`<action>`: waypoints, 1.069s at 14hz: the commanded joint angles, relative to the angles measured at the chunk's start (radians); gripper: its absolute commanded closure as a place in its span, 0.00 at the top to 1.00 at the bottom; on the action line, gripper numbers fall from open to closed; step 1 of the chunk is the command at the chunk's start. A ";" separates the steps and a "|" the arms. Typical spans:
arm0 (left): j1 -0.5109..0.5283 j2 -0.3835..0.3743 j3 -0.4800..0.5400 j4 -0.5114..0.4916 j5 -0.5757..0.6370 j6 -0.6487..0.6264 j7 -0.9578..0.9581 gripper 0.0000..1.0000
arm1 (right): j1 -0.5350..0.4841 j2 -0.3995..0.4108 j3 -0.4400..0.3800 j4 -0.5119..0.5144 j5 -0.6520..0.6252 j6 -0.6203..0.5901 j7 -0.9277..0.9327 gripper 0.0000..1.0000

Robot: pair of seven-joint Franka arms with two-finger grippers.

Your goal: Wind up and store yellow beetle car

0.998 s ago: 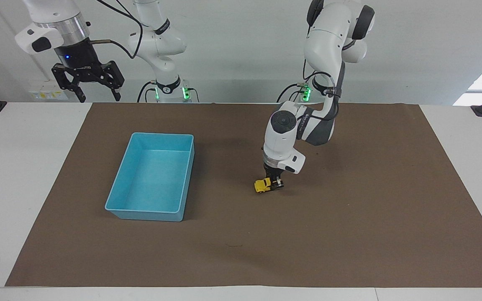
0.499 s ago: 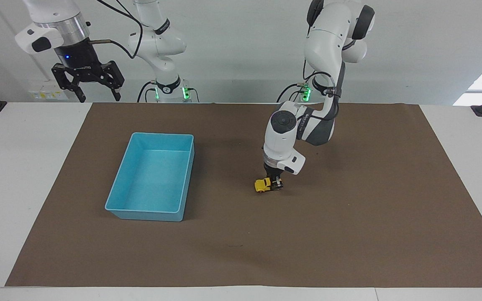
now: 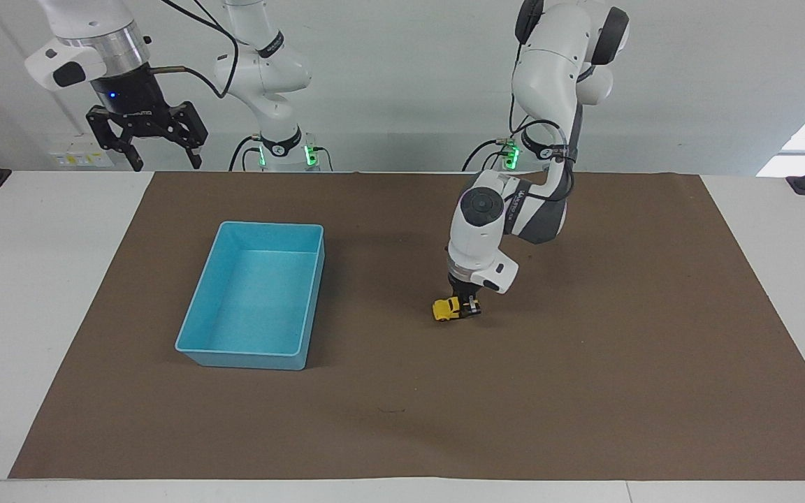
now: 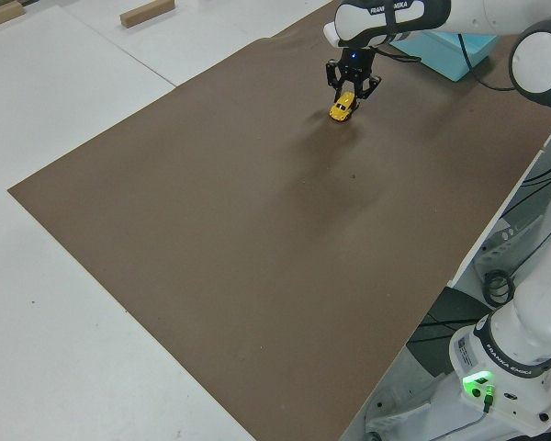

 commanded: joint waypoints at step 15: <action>0.139 0.008 0.007 -0.059 0.072 0.047 0.136 0.34 | -0.004 -0.020 0.004 -0.015 0.008 -0.010 0.009 1.00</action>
